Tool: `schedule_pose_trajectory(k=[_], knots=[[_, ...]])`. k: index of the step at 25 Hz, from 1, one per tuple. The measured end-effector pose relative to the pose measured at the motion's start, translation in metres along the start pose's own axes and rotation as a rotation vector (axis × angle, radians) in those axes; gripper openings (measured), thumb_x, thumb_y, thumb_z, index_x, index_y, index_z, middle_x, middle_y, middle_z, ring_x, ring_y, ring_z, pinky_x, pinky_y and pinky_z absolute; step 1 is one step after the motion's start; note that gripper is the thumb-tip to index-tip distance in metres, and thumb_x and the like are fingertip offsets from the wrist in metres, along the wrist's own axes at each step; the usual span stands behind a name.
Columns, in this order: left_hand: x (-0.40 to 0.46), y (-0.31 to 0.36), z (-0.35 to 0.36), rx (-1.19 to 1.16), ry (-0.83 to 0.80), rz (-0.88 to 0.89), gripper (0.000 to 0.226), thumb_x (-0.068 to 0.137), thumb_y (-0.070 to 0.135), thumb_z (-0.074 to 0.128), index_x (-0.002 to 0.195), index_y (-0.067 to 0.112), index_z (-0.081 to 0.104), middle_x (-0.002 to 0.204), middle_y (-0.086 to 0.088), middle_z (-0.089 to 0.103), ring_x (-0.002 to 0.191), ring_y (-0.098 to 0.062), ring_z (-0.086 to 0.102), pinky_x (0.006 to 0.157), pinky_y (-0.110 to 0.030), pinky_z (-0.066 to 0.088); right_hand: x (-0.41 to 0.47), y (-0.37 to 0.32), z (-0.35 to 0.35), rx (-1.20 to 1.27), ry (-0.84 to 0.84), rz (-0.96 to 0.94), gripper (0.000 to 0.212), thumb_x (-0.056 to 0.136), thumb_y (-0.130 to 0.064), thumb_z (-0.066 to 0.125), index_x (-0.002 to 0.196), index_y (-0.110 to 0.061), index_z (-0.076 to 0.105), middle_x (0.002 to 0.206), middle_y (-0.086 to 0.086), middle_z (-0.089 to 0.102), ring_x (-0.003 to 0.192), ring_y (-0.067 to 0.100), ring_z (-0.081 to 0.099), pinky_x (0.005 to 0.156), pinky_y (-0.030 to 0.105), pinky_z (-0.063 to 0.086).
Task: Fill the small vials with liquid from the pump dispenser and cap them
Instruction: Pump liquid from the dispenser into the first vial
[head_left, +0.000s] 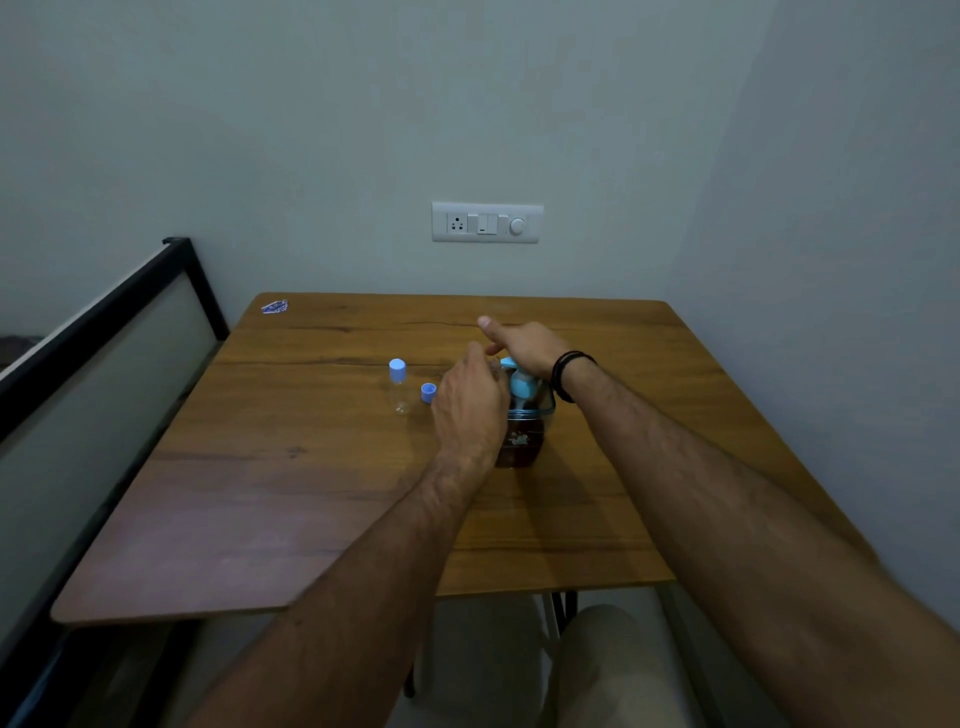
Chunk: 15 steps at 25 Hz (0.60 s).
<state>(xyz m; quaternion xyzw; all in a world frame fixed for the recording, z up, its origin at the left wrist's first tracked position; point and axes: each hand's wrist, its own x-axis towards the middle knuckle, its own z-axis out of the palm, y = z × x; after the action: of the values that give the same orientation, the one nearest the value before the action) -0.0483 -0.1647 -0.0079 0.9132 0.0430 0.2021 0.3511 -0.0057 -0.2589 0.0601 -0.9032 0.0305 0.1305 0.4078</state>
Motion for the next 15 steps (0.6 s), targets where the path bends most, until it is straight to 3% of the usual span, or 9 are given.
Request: schedule_pose_trajectory(k=[5,10,15], knots=[[0.0006,-0.0006,0.0009,-0.019,-0.009,0.000,0.012,0.106,0.027,0.047,0.096,0.020,0.045,0.081,0.009,0.050,0.076,-0.011,0.051,0.054,-0.019,0.026,-0.0039,-0.0023,-0.0069,0.064,-0.132,0.066,0.095,0.079,-0.092,0.038,0.136,-0.019,0.063,0.147,0.006,0.052,0.109,0.022,0.051,0.093,0.045,0.041],[0.0005,0.0003,0.0005,-0.001,-0.015,0.007,0.013,0.106,0.026,0.048,0.096,0.020,0.044,0.083,0.005,0.053,0.076,-0.013,0.052,0.062,-0.026,0.032,0.0018,0.0019,0.0005,0.037,0.016,0.000,0.074,0.094,-0.075,0.044,0.124,-0.013,0.071,0.139,0.003,0.060,0.102,0.018,0.053,0.086,0.035,0.038],[-0.0009,0.0012,-0.0034,-0.016,-0.010,0.008,0.014,0.106,0.025,0.046,0.095,0.018,0.043,0.079,0.008,0.047,0.074,-0.012,0.047,0.053,-0.020,0.023,-0.0038,-0.0018,-0.0066,0.083,-0.099,0.065,0.096,0.079,-0.092,0.038,0.131,-0.017,0.066,0.119,-0.002,0.053,0.107,0.022,0.054,0.087,0.040,0.042]])
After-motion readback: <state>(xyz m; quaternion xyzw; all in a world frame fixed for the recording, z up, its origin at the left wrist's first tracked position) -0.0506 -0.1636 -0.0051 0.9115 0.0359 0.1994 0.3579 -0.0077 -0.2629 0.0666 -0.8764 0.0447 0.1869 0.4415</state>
